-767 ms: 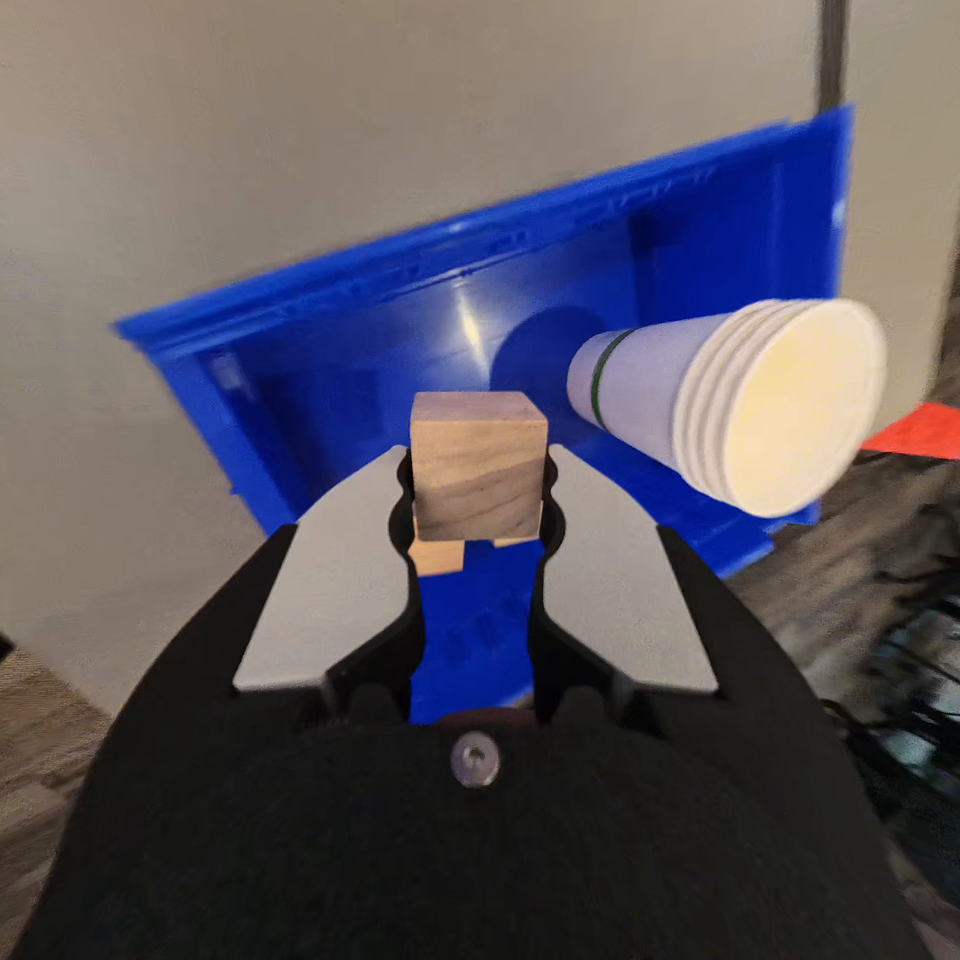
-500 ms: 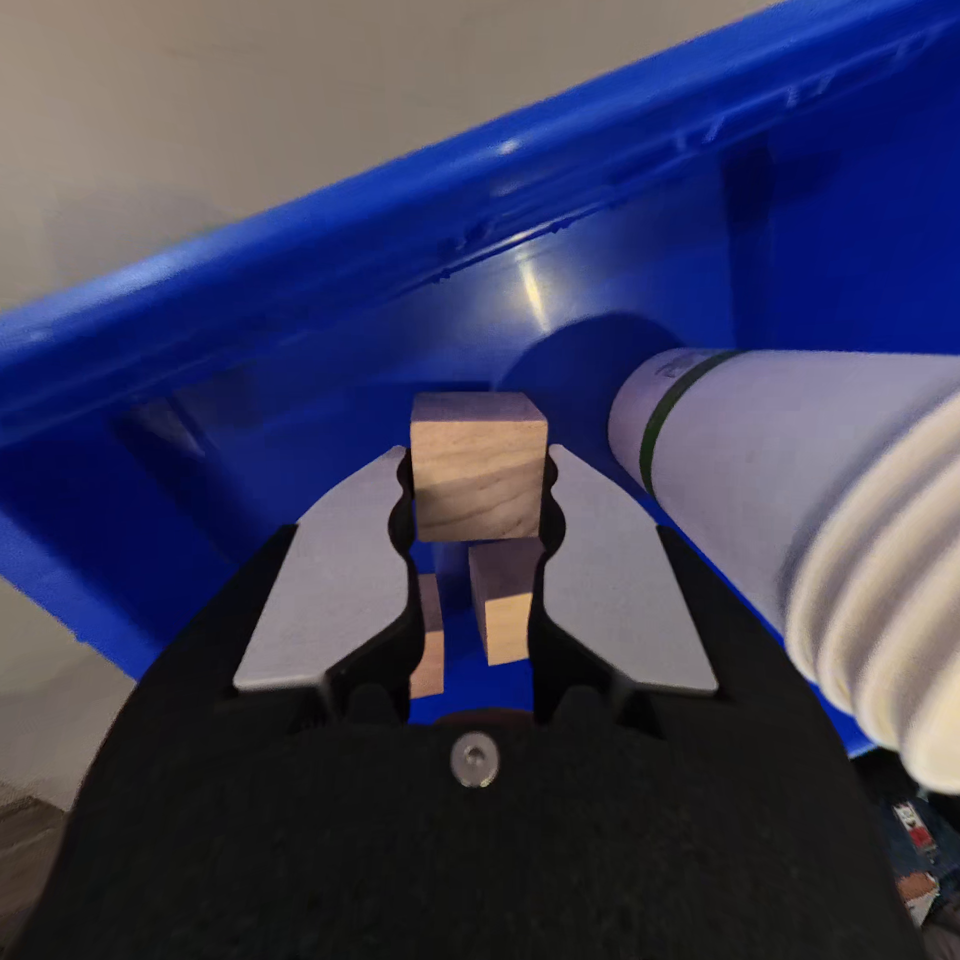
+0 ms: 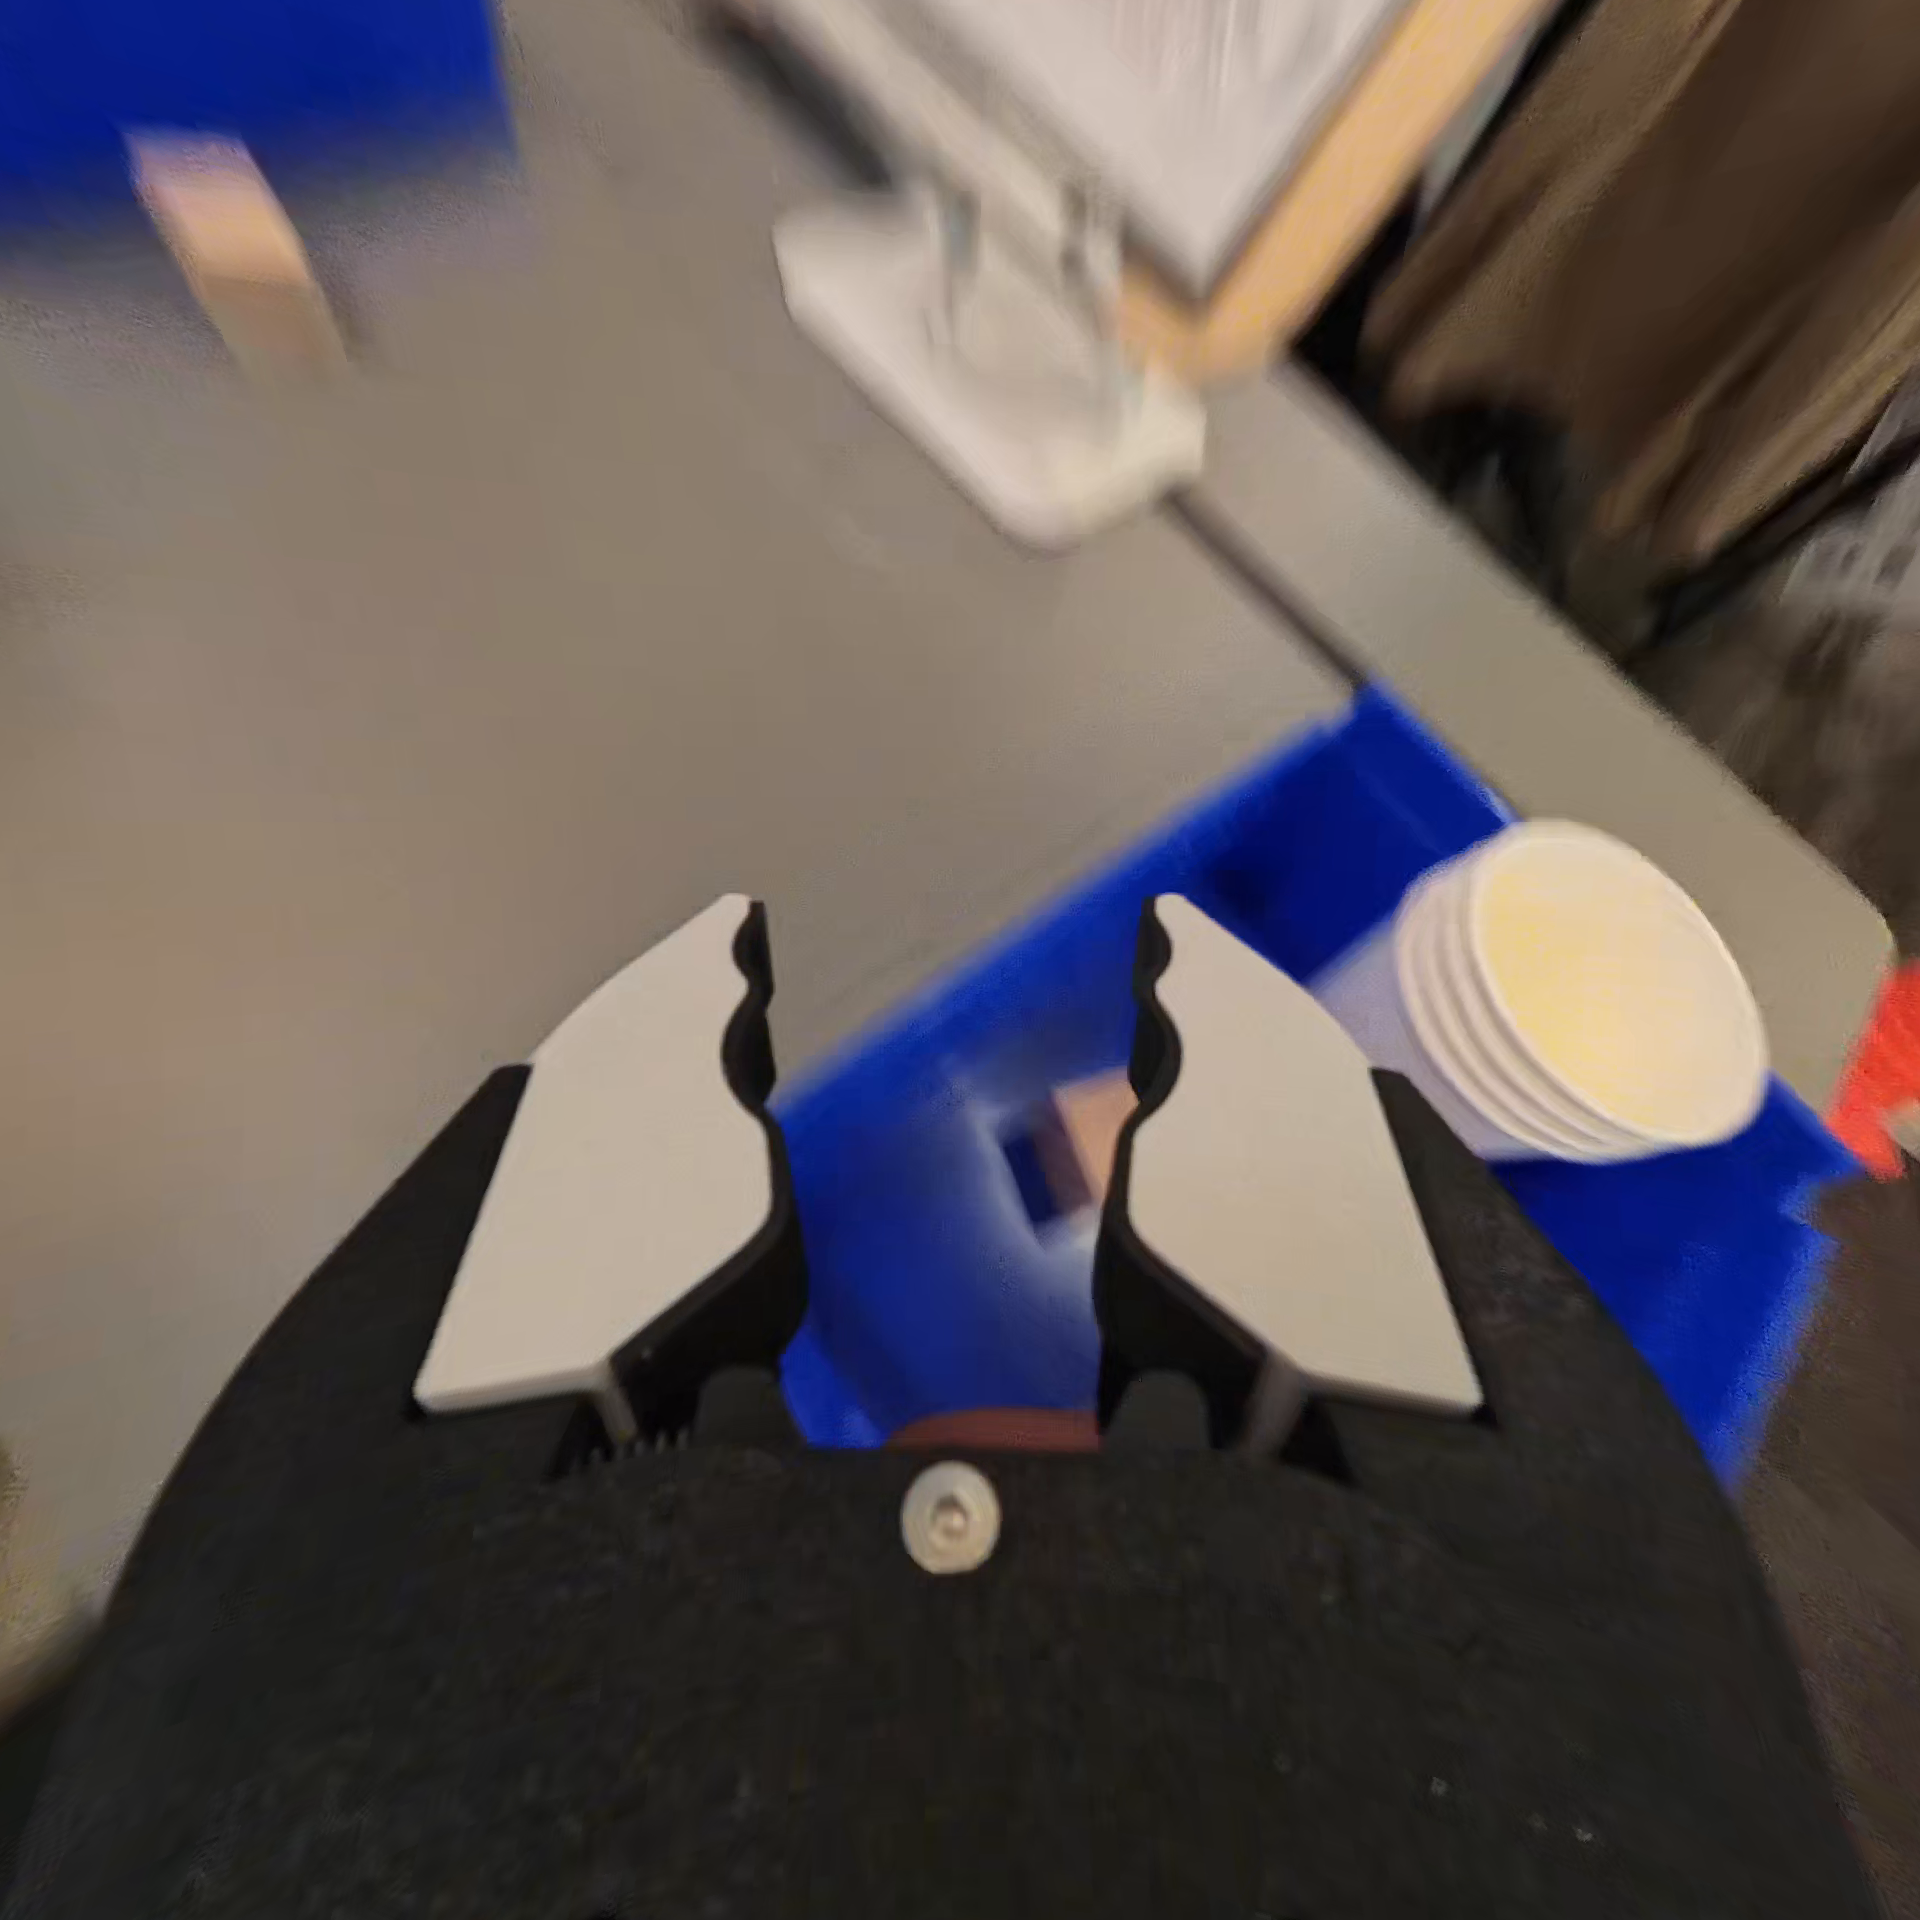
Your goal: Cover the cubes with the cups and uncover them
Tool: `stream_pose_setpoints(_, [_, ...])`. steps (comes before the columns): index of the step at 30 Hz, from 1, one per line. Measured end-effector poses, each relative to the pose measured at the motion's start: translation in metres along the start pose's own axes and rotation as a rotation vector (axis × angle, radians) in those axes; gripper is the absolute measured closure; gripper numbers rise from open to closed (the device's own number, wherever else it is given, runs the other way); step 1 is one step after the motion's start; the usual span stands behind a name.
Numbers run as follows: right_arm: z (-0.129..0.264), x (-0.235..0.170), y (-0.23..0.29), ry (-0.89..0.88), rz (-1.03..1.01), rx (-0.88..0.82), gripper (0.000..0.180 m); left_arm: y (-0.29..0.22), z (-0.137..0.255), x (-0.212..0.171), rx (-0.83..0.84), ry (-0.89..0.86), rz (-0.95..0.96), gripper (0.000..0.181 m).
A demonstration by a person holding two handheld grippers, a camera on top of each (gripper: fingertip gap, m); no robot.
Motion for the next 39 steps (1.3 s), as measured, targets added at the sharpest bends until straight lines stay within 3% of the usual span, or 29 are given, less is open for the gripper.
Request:
stream_pose_setpoints(1, [0.018, 0.018, 0.019, -0.154, -0.105, -0.016, 0.113, 0.003, 0.0, -0.001, 0.004, 0.007, 0.005, 0.108])
stream_pose_setpoints(3, [0.05, 0.032, 0.057, -0.383, -0.324, -0.048, 0.123, 0.01, -0.001, -0.005, 0.025, 0.023, 0.029, 0.107])
stream_pose_setpoints(5, [0.064, 0.027, 0.104, -0.503, -0.453, 0.0, 0.129, 0.016, -0.001, -0.009, 0.039, 0.037, 0.052, 0.107])
stream_pose_setpoints(8, [0.05, 0.001, 0.165, -0.441, -0.462, 0.087, 0.12, 0.026, -0.002, -0.012, 0.063, 0.044, 0.083, 0.107])
stream_pose_setpoints(13, [0.027, -0.017, 0.209, -0.371, -0.405, 0.176, 0.12, 0.064, -0.017, -0.007, 0.164, 0.113, 0.07, 0.105])
stream_pose_setpoints(19, [0.036, -0.015, 0.222, -0.402, -0.419, 0.263, 0.123, 0.11, -0.056, 0.023, 0.255, 0.136, 0.101, 0.105])
stream_pose_setpoints(24, [0.044, -0.015, 0.217, -0.414, -0.416, 0.276, 0.124, 0.138, -0.085, 0.014, 0.282, 0.234, 0.156, 0.104])
stream_pose_setpoints(25, [0.045, -0.015, 0.216, -0.417, -0.417, 0.273, 0.124, 0.137, -0.09, 0.007, 0.257, 0.261, 0.174, 0.108])
stream_pose_setpoints(26, [0.046, -0.015, 0.215, -0.42, -0.417, 0.271, 0.125, 0.131, -0.095, 0.002, 0.201, 0.278, 0.19, 0.127])
stream_pose_setpoints(27, [0.047, -0.015, 0.214, -0.423, -0.418, 0.272, 0.127, 0.128, -0.096, 0.001, 0.181, 0.273, 0.192, 0.133])
stream_pose_setpoints(30, [0.047, -0.014, 0.212, -0.423, -0.433, 0.277, 0.128, 0.113, -0.093, 0.016, 0.095, 0.245, 0.138, 0.134])
stream_pose_setpoints(35, [0.047, -0.014, 0.212, -0.424, -0.429, 0.272, 0.129, 0.039, -0.091, 0.061, -0.244, 0.235, -0.116, 0.134])
stream_pose_setpoints(39, [0.047, -0.015, 0.21, -0.421, -0.428, 0.265, 0.129, -0.047, -0.099, 0.062, -0.676, 0.213, -0.331, 0.134])
Point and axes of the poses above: each gripper's, where its closed fingertips meet, z back along the fingers, x out of its top, y = z × x across the jaws, the point moved 1 cm from there along z, back along the fingers, and after that the axes turned 13 degrees about -x, right-handed, at the moved point
